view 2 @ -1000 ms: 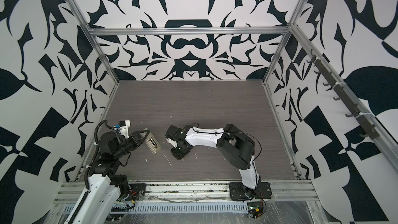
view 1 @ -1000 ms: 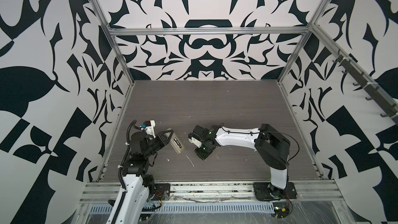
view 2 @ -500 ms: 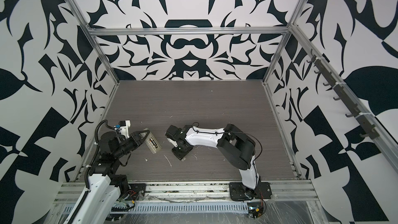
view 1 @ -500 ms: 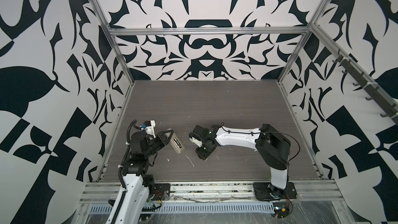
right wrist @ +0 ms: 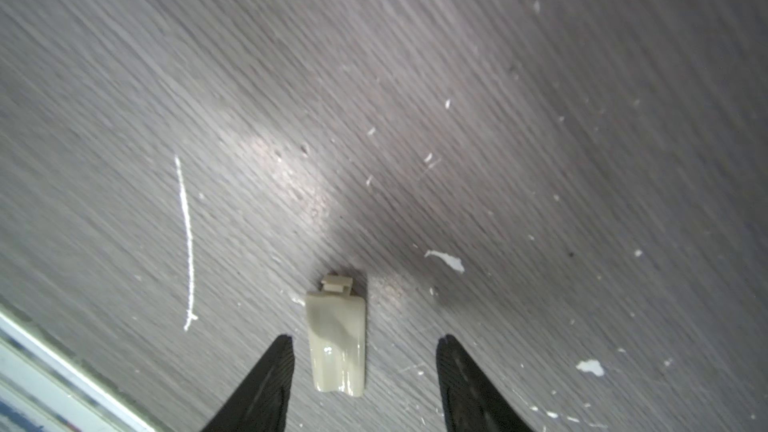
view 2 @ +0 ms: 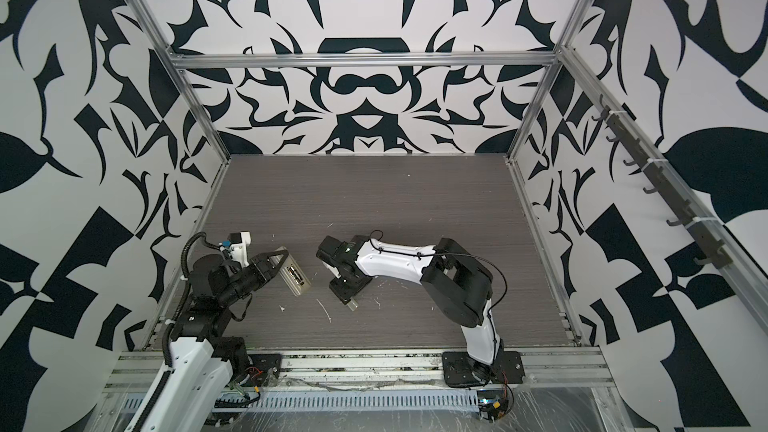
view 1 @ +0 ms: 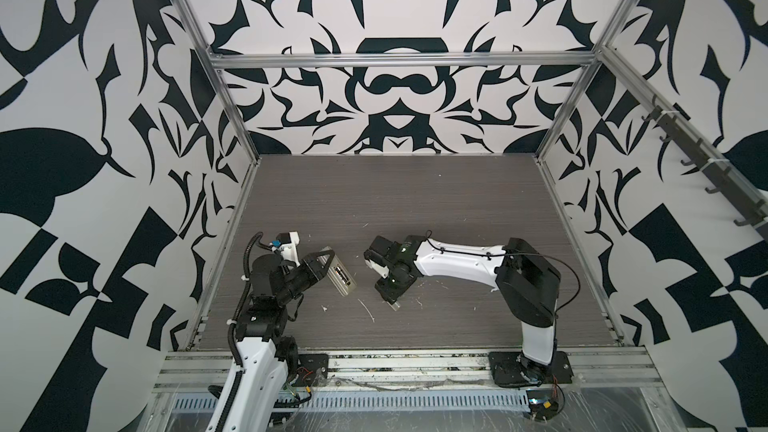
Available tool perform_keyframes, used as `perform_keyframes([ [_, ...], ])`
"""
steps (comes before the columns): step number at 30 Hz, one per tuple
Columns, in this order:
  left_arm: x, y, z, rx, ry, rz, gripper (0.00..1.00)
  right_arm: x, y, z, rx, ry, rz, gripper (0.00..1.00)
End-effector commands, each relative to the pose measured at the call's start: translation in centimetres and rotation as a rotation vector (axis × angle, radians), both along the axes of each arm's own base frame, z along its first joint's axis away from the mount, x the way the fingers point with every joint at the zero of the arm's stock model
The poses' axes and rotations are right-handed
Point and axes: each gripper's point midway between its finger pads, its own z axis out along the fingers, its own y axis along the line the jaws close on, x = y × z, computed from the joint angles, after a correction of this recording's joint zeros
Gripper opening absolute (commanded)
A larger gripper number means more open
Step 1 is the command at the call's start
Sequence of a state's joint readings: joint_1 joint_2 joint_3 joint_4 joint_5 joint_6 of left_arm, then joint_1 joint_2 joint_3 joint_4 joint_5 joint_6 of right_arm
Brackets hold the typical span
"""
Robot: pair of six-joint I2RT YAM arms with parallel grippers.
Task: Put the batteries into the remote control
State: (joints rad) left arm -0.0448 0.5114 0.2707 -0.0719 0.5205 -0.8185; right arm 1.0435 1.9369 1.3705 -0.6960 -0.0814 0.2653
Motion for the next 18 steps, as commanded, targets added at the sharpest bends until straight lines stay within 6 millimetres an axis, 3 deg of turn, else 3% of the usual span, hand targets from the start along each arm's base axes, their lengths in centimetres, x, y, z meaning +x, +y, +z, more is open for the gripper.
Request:
perform_keyframes([
  [1, -0.01, -0.20, 1.13, -0.009, -0.043, -0.016, 0.00, 0.11, 0.63, 0.46, -0.007, -0.005, -0.012, 0.59],
  [18, -0.12, 0.00, 1.31, -0.006, -0.061, -0.003, 0.00, 0.13, 1.39, 0.26, -0.034, -0.039, -0.021, 0.53],
])
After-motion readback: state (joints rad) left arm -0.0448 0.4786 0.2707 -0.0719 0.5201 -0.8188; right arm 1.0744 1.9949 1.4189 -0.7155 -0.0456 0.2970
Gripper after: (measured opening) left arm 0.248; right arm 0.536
